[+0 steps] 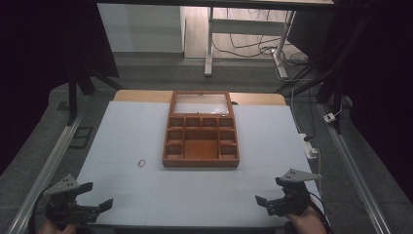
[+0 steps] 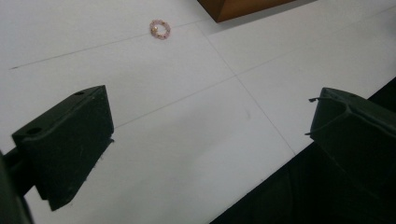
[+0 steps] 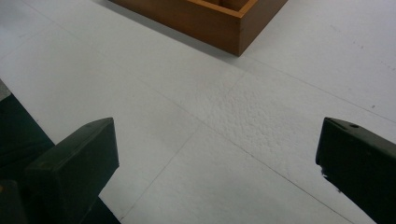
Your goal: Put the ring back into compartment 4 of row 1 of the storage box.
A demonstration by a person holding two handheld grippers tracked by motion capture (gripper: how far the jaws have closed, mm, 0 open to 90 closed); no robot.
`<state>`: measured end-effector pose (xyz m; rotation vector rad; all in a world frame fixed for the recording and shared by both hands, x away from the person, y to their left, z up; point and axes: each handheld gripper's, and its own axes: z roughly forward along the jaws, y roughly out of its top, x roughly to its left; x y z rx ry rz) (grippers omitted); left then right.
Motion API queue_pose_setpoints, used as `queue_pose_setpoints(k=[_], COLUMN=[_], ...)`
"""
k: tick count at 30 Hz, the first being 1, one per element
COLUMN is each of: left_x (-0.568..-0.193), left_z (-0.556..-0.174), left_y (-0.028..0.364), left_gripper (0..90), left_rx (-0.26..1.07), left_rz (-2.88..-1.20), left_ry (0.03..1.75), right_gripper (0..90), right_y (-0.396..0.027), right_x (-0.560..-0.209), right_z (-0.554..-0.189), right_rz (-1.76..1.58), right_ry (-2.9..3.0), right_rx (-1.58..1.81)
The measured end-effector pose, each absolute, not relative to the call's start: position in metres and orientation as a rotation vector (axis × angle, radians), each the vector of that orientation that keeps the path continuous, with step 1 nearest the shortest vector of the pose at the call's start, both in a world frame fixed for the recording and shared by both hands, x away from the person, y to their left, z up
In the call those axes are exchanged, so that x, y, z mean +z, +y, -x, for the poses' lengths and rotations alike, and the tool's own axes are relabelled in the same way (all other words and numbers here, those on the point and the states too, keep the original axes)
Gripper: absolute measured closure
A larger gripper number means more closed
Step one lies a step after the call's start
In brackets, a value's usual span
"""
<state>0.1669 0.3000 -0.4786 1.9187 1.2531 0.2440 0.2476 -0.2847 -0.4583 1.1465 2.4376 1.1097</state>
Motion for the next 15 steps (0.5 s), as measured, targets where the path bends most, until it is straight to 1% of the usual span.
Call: queue_pose_setpoints(k=[10, 15], left_x=[-0.478, -0.479], left_z=[-0.177, -0.183], left_y=[0.296, 0.294], left_gripper=[0.0, 0.0], left_rx=[0.271, 0.260], left_rz=[-1.928, -1.933], left_ry=[1.229, 1.219], right_gripper=[0.0, 0.0], right_y=[-0.284, -0.283], right_x=[-0.459, -0.459], right_z=[-0.248, -0.248], right_rz=[-1.147, -1.140], right_ry=[2.448, 2.457], right_rx=[1.111, 1.100])
